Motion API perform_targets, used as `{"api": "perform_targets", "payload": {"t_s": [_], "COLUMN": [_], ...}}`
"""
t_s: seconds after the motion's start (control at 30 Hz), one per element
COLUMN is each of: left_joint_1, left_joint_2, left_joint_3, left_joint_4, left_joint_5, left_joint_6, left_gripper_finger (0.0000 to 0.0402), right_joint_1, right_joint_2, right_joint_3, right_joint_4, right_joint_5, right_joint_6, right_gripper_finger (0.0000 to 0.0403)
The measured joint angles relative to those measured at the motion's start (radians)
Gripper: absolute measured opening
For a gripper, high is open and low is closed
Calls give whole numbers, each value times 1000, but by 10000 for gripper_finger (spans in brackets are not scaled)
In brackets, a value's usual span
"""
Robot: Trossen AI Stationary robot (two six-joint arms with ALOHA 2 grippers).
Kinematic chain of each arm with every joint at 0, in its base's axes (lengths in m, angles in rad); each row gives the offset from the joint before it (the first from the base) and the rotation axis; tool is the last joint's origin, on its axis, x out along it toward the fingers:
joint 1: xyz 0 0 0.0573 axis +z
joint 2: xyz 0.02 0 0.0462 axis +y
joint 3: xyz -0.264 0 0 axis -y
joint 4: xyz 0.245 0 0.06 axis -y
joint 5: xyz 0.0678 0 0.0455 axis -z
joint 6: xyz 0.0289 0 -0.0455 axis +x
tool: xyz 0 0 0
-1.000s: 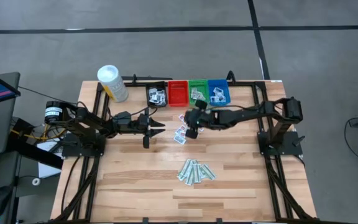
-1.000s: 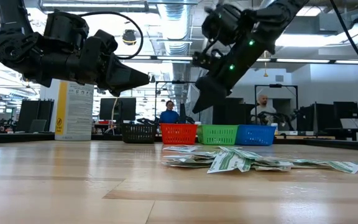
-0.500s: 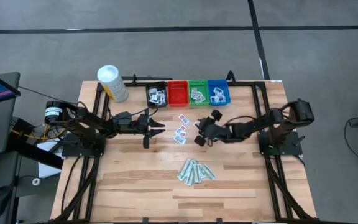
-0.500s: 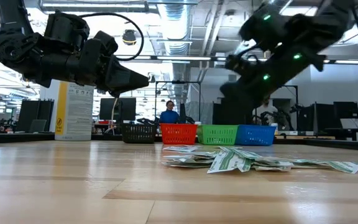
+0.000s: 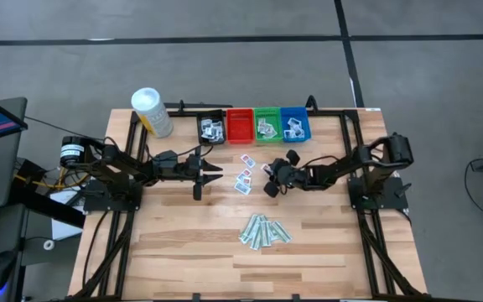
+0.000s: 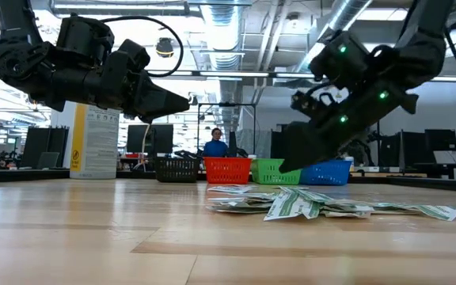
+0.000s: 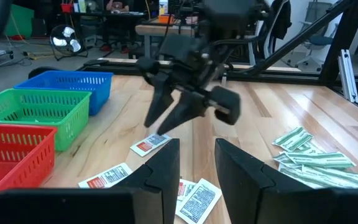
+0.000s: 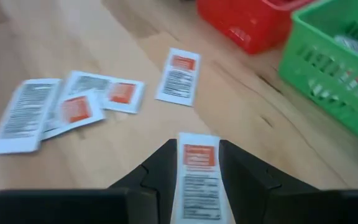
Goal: Pick & Place First Aid Supplies
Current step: Put the orange ointment pack into the green bin
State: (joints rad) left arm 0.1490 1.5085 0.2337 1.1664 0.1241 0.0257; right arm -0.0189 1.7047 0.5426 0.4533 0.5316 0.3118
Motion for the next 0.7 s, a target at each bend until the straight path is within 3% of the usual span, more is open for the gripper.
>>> {"api": "perform_targets", "payload": {"t_s": [0.23, 0.53, 0.7], "left_joint_1": [0, 0, 0], "left_joint_2": [0, 0, 0], "left_joint_3": [0, 0, 0], "left_joint_4": [0, 0, 0], "left_joint_5": [0, 0, 0], "left_joint_6": [0, 1, 2], "left_gripper_finger": [102, 102, 102], "right_joint_1": [-37, -40, -48], "right_joint_2": [5, 16, 75], "right_joint_3": [0, 0, 0], "right_joint_4": [-3, -1, 9], "right_joint_5": [-59, -63, -62], "right_joint_6": [31, 41, 41], "right_gripper_finger": [122, 221, 241]}}
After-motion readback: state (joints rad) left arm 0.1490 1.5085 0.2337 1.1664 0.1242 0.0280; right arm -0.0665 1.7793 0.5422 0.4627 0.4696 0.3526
